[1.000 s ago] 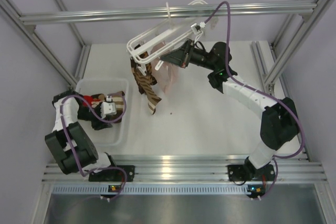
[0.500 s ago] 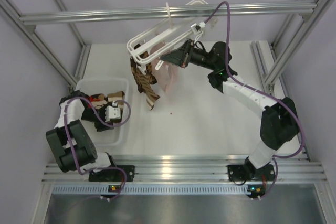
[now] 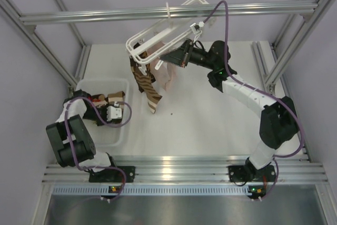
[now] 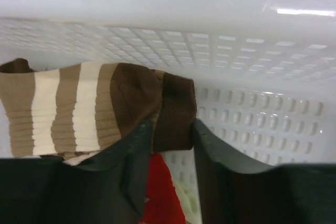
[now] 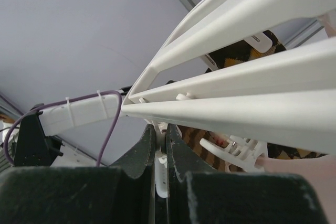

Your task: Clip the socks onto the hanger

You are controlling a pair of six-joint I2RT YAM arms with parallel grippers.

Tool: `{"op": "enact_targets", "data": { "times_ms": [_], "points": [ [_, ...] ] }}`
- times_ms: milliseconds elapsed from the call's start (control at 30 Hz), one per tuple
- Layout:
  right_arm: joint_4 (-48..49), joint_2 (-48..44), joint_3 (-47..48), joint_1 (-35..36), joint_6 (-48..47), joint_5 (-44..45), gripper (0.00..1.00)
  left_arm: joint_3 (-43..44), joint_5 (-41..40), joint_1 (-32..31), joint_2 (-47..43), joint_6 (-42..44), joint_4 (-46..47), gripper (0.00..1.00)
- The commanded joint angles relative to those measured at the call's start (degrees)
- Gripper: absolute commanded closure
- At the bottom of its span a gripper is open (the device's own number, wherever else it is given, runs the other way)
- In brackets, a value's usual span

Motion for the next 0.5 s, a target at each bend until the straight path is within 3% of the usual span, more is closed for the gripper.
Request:
{"op": "enact_targets", "data": {
  "times_ms": [0,67,100,167,467],
  "points": [
    [-0.24,0.56,2.15,-0.5,-0.5,0.34,1.0,-1.53,4.68,-0.79,-1.23,39.87,4.11,0.62],
    [-0.24,0.56,2.07,-0.5,-0.85,0.43,1.0,-1.8,5.55,-0.88,-1.76,39.7,4.55,0.69],
    [-0.41,0.48,2.07,-0.5,-0.94,0.43,1.0,-1.79,5.82,-1.05,-1.85,39.78,4.38,0.85],
    [-0.41,0.39,1.89,-0.5,-1.11,0.43,1.0,-1.79,6.35,-0.96,-3.16,39.78,3.51,1.0],
    [-0.94,0.12,1.8,-0.5,-2.78,0.6,1.0,1.28,12.14,-0.88,-11.86,35.07,-7.05,1.0]
  ]
}}
